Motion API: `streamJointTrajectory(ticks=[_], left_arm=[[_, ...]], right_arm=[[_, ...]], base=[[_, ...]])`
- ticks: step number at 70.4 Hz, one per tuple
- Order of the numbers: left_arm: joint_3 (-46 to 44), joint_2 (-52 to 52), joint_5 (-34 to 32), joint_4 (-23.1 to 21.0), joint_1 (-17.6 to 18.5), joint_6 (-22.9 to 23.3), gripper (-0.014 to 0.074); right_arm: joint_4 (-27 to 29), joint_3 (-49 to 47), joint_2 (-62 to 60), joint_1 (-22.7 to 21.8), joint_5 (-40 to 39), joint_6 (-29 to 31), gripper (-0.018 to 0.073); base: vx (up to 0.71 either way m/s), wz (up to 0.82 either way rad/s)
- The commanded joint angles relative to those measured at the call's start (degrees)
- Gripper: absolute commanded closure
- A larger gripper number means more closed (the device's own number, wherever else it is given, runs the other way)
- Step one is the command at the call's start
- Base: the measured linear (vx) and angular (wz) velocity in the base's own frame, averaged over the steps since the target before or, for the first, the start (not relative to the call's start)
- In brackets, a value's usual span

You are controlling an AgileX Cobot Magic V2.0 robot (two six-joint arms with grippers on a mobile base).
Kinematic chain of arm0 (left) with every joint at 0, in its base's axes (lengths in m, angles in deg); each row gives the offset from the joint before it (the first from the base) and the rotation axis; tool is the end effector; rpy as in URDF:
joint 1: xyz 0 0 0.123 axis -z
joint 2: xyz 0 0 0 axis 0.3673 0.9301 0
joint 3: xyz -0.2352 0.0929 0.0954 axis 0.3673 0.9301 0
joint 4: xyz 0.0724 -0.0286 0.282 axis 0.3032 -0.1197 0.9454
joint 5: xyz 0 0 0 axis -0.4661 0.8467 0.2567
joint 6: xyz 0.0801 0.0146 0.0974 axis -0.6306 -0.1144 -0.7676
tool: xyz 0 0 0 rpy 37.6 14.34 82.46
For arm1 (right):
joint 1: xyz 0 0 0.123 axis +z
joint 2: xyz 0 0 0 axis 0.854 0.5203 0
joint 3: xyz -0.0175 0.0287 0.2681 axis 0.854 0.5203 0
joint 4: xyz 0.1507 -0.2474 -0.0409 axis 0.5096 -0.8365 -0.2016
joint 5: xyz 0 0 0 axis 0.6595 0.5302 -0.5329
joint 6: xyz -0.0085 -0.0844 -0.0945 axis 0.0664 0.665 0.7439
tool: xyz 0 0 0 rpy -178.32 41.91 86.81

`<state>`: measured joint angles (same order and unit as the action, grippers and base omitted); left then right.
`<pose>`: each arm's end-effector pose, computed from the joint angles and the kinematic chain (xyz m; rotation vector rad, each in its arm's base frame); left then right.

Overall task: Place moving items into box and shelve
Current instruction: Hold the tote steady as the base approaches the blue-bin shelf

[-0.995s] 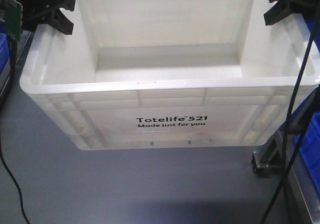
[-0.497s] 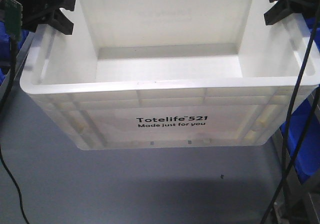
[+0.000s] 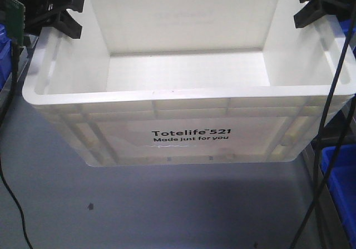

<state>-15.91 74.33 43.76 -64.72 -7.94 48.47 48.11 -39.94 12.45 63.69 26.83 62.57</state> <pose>0.3570 -0.1134 0.3704 0.1758 2.5674 -0.4194 0.3613 0.0640 0.3850 -0.3720 2.5397 0.3131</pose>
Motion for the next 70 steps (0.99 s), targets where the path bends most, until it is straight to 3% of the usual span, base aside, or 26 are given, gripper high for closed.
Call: streamJointTrajectory(ticks=[1, 70], left_arm=[[-2.73, -3.01, -6.63, -6.00, 0.58, -1.16, 0.0613], [-2.73, -3.01, -6.63, -6.00, 0.58, -1.16, 0.0613]], right_arm=[[6.50, -2.17, -2.87, 0.45, -1.06, 1.98, 0.0571], [6.50, -2.17, -2.87, 0.45, -1.06, 1.98, 0.0571]], base=[[0.46, 0.02], [0.44, 0.11]])
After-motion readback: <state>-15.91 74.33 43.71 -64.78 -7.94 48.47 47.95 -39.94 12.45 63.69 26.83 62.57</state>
